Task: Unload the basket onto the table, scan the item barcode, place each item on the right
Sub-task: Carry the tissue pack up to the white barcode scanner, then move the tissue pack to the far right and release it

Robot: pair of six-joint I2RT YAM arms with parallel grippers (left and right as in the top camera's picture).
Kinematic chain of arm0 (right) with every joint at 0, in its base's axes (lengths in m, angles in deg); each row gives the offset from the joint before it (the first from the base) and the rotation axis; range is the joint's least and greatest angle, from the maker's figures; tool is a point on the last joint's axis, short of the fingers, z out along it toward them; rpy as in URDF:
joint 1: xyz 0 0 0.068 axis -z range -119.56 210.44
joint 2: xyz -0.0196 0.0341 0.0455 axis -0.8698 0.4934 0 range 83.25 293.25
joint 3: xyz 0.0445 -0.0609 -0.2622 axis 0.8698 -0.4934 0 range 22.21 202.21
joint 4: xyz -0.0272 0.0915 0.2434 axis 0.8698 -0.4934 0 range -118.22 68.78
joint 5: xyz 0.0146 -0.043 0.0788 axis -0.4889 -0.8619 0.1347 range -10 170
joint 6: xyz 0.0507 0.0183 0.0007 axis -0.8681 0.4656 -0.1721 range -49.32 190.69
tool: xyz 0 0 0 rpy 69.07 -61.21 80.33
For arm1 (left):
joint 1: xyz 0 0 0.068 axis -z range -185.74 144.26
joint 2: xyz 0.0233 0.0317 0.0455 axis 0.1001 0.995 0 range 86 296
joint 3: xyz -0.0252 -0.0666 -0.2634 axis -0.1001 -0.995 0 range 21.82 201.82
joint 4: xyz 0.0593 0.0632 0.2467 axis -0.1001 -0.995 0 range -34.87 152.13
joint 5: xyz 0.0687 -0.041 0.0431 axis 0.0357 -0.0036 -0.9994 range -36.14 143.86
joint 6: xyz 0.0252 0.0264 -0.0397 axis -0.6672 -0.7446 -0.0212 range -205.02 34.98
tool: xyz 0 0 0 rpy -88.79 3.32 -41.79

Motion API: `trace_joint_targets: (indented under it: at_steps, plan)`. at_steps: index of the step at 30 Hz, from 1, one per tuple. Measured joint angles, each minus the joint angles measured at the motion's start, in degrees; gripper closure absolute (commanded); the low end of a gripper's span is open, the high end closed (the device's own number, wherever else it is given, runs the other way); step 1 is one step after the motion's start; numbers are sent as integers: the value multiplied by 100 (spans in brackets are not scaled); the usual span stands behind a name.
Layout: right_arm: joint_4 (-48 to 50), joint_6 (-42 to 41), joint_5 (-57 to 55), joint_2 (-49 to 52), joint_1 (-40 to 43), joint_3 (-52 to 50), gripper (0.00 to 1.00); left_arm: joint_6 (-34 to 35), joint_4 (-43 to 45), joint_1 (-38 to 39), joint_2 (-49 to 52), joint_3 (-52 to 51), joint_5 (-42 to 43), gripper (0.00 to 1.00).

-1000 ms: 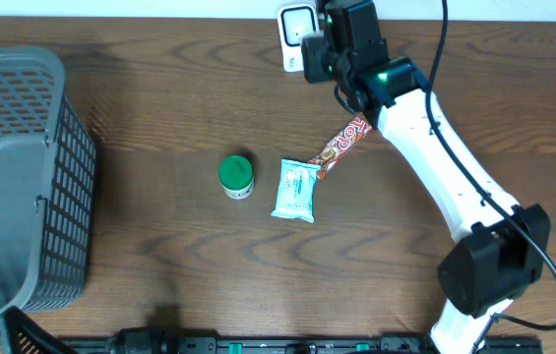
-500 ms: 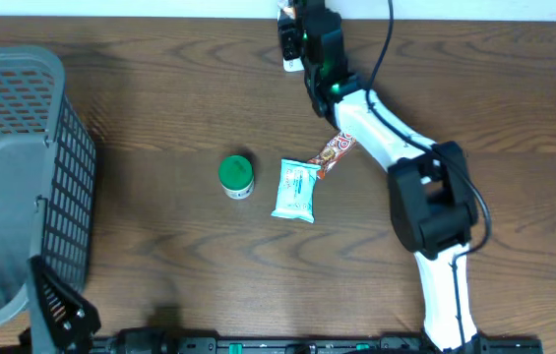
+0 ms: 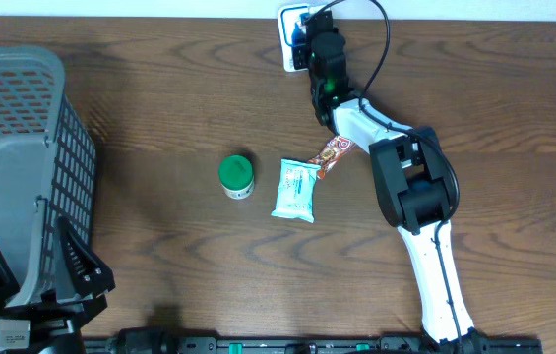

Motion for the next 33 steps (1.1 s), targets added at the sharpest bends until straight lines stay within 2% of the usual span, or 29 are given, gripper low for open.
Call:
trace_joint_targets:
  at_steps: [6,8,15,20,23,26,29,33]
  plan:
    - [-96,-107,63,0,-26,57,42,0,31,0,-2,-44,0,16]
    - [-267,-127,63,0,-57,83,44,0,37,0,-2,-46,0,16]
    - [-1853,94,11,-221,-321,481,47,0,74,0,-4,-46,0,16]
    - [-4100,199,-216,-1204,-520,527,48,0,326,0,-9,-55,0,16]
    - [-5880,122,-442,-2227,-483,549,53,0,485,0,-17,-59,0,16]
    - [-7180,-151,-597,-3014,-374,605,58,0,514,0,-17,-61,0,16]
    - [-8568,-566,-734,-3766,-15,680,58,0,581,0,-17,-61,0,16]
    - [-9731,-887,-927,-3932,726,719,55,15,619,0,-35,-61,0,16]
